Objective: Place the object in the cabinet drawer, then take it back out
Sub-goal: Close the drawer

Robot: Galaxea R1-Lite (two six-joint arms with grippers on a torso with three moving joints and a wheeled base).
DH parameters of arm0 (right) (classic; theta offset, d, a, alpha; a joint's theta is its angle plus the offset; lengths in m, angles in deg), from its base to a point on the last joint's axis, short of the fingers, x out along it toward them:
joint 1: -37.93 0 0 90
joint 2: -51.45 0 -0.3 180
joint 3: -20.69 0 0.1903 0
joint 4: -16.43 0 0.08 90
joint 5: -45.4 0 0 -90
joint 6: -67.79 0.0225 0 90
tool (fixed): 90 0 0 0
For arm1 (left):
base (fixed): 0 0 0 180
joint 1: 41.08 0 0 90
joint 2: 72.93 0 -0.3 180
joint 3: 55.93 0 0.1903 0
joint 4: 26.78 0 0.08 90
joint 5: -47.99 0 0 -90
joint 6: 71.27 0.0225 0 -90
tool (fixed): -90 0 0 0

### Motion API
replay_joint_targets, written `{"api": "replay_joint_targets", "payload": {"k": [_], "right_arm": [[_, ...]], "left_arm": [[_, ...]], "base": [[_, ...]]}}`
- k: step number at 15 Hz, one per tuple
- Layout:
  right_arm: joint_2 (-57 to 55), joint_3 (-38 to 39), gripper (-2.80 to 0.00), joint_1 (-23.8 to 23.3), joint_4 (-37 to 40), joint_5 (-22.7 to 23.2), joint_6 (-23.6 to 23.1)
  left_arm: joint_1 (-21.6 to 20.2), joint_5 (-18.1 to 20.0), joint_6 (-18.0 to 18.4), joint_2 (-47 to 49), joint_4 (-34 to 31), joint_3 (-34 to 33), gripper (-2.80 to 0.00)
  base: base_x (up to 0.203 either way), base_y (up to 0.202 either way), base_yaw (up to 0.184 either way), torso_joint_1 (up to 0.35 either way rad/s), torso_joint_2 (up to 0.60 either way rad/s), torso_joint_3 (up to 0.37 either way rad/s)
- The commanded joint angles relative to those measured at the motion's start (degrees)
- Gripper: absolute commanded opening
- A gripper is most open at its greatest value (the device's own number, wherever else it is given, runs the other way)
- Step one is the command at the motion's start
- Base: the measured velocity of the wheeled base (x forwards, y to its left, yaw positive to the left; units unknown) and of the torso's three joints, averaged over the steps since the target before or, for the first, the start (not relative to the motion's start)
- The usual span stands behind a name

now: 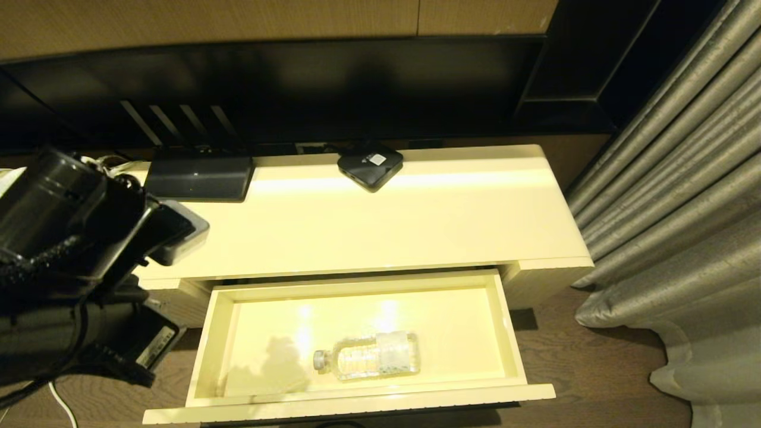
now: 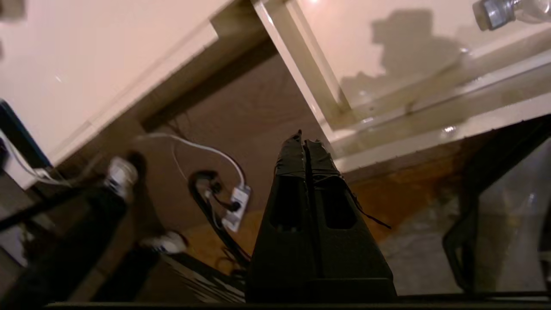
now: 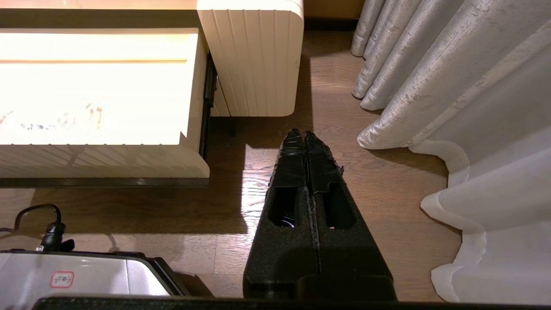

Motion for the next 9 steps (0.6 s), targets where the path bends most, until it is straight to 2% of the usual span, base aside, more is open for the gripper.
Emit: {"api": "replay_joint_targets", "payload": {"k": [1,2,4,6,9], "right_arm": [[-0.1,0.0,-2.80,0.0,0.0,0.0,0.0],[-0.1,0.0,-2.80,0.0,0.0,0.0,0.0],[-0.1,0.0,-2.80,0.0,0.0,0.0,0.0],[-0.1,0.0,-2.80,0.0,0.0,0.0,0.0],[-0.1,0.0,-2.80,0.0,0.0,0.0,0.0]], "left_arm": [[1.2,0.6,-8.0,-2.0,-0.4,-7.5,-2.80],[2.6,1.9,-11.9,-2.1,-0.4,-9.8,-2.80],[8.0,4.5,-19.2,-2.2,-0.5,-14.1,-2.80],[13.5,6.4,-24.1,-2.4,-0.4,-16.4,-2.80],[20.3,9.7,-34.4,-2.2,0.7,-17.6,-2.80]], "base": [[0.000,0.000,0.000,0.000,0.00,0.000],[0.000,0.000,0.000,0.000,0.00,0.000],[0.000,0.000,0.000,0.000,0.00,0.000],[0.000,0.000,0.000,0.000,0.00,0.000],[0.000,0.000,0.000,0.000,0.00,0.000]]}}
